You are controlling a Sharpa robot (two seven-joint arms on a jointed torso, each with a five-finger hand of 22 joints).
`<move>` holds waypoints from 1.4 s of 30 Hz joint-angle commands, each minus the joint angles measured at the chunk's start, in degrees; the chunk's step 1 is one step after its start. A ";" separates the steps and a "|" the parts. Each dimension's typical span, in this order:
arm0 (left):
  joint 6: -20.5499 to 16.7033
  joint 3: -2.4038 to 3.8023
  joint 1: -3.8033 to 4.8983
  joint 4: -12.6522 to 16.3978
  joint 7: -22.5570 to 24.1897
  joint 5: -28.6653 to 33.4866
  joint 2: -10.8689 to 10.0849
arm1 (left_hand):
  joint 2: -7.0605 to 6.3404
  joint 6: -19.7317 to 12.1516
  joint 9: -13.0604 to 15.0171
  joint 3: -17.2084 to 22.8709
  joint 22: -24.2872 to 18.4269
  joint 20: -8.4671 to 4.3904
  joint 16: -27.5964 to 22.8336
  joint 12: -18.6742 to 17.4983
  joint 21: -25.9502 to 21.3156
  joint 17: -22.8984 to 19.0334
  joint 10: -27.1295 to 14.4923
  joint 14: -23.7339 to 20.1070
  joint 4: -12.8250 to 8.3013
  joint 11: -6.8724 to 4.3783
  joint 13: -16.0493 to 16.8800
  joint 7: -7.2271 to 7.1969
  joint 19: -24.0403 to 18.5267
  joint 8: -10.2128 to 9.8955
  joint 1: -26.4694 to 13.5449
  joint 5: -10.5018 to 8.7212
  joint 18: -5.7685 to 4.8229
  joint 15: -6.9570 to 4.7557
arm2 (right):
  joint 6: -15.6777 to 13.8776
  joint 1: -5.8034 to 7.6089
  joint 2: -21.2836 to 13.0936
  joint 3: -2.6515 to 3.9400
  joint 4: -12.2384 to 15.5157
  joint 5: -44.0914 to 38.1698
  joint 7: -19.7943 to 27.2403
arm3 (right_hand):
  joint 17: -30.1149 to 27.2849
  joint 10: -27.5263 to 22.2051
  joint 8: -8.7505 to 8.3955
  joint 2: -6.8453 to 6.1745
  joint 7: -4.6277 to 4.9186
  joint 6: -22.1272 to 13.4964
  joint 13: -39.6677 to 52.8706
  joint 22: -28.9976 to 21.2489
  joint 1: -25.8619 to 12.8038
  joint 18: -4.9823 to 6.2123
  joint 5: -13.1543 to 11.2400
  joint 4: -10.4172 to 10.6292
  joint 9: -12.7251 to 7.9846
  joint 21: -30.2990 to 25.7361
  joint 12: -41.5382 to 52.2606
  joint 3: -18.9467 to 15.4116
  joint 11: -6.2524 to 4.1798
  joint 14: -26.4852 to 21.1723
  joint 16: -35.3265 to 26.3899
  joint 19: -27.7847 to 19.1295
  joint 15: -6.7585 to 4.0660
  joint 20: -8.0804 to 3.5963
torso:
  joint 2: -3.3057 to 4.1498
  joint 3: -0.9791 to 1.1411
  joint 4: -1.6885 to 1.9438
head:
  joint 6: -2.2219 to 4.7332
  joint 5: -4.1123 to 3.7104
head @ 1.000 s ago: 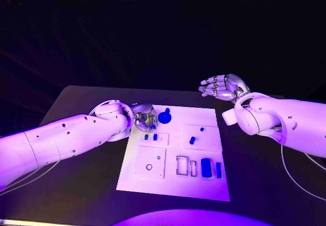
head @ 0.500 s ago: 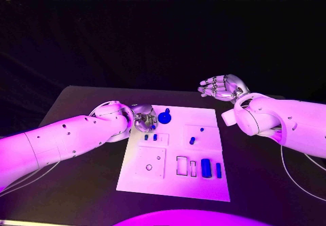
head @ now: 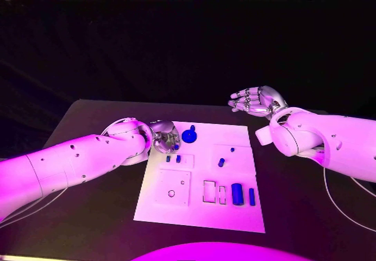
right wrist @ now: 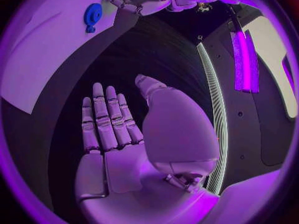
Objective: Assemble the parts on the task board
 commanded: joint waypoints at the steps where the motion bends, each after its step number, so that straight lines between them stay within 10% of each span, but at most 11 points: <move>1: 0.79 0.02 -0.03 -0.01 -0.44 0.45 -0.02 | -0.17 -0.57 -0.08 0.19 -0.11 0.00 -0.36 -0.48 -0.35 0.00 0.11 -0.44 -0.04 0.36 0.09 0.18 -0.47 -0.44 -0.75 0.02 0.15 -0.01 | 0.86 -0.02 0.00 0.00 -0.02 -0.44 0.47 | -0.10 0.26 -0.31 0.50 3.71 0.38 -0.06 -0.08 0.06 0.16 -0.14 -0.24 -0.07 -0.04 -0.29 -0.01 0.16 0.40 -0.24 -0.29 -0.04 0.17 | 0.00 -0.03 0.01 | -0.01 0.01; 11: 0.69 0.03 -0.04 -0.42 -1.01 0.48 -0.31 | -0.85 -3.29 -0.71 0.37 -0.21 0.17 -0.27 -1.19 -0.55 0.02 0.52 -0.51 -0.10 0.29 0.61 0.56 -0.33 -2.79 -1.28 0.07 0.17 0.04 | 1.51 -0.03 -0.02 0.00 -0.18 -0.84 -0.24 | -0.18 0.12 -0.37 0.40 3.76 0.27 -0.08 -0.18 0.05 0.14 -0.15 -0.30 -0.11 -0.09 -0.37 -0.07 0.22 0.29 -0.34 -0.55 0.01 0.18 | 0.00 -0.02 0.00 | -0.07 0.08; 25: -1.50 0.56 -0.02 -2.37 -0.71 1.77 -2.18 | -1.00 -8.91 -2.09 -0.58 -1.08 0.08 -0.45 -2.44 -1.28 -0.70 -0.03 -0.97 -0.05 0.09 1.19 -0.10 -0.76 -6.30 -1.42 0.19 0.33 -0.11 | 11.38 -0.03 -0.28 -0.01 -1.23 -12.98 -6.27 | -1.35 -1.42 -0.20 0.38 3.49 0.43 -0.05 0.55 2.31 0.20 -0.07 -2.76 -0.26 1.52 -1.13 0.18 0.30 -1.25 -1.04 4.89 0.26 0.13 | -0.03 0.06 -0.03 | 0.17 -0.07; 32: -7.18 2.03 0.03 -1.31 4.43 15.24 -5.84 | -0.43 -4.56 -1.57 0.58 -5.58 0.37 -2.67 -2.72 -4.12 -6.79 -0.74 -3.82 -0.41 0.95 1.72 1.11 -4.11 -3.92 -0.62 0.33 1.23 0.45 | 18.11 -0.04 -1.08 -0.02 -0.82 -30.18 -10.40 | 1.49 6.60 0.60 -0.56 0.50 7.13 -0.23 3.35 5.76 0.39 -0.15 -7.80 -0.17 9.27 -2.69 10.84 -3.02 10.06 5.15 19.09 -4.30 -4.24 | -0.03 0.09 -0.05 | 0.53 -1.21; 36: -9.46 2.47 0.06 1.28 11.13 26.36 -8.74 | -0.73 -2.96 -1.59 0.77 -9.91 1.22 -12.27 -3.35 -8.88 -25.42 -3.11 -14.27 0.23 2.28 1.60 2.02 -8.06 -2.73 -2.04 0.22 1.74 1.47 | 19.07 -0.14 -1.80 -0.08 0.14 -39.20 -12.23 | 4.27 9.74 0.09 -0.37 -0.54 9.18 -0.18 6.58 5.33 0.25 -0.35 -9.94 -0.38 14.60 -4.71 9.70 -4.30 16.14 8.80 23.51 -6.54 -6.76 | -0.01 0.06 -0.05 | 0.48 -2.69; 42: -8.20 2.66 0.06 5.19 18.94 45.54 -12.03 | -0.80 -3.54 -1.95 -0.93 -12.99 1.88 -18.34 -3.60 -13.57 -29.92 -4.86 -17.01 1.62 2.79 1.09 2.32 -8.89 -2.43 -3.70 0.17 1.76 2.03 | 18.50 -0.84 -3.05 -0.17 1.88 -50.53 -14.79 | 10.53 13.79 -1.22 -0.21 -1.76 12.01 -0.04 14.02 3.74 0.15 -0.17 -11.37 -1.01 25.33 -7.37 6.79 -5.89 25.59 16.95 28.17 -8.87 -10.30 | -0.01 -0.08 -0.05 | 0.56 -3.89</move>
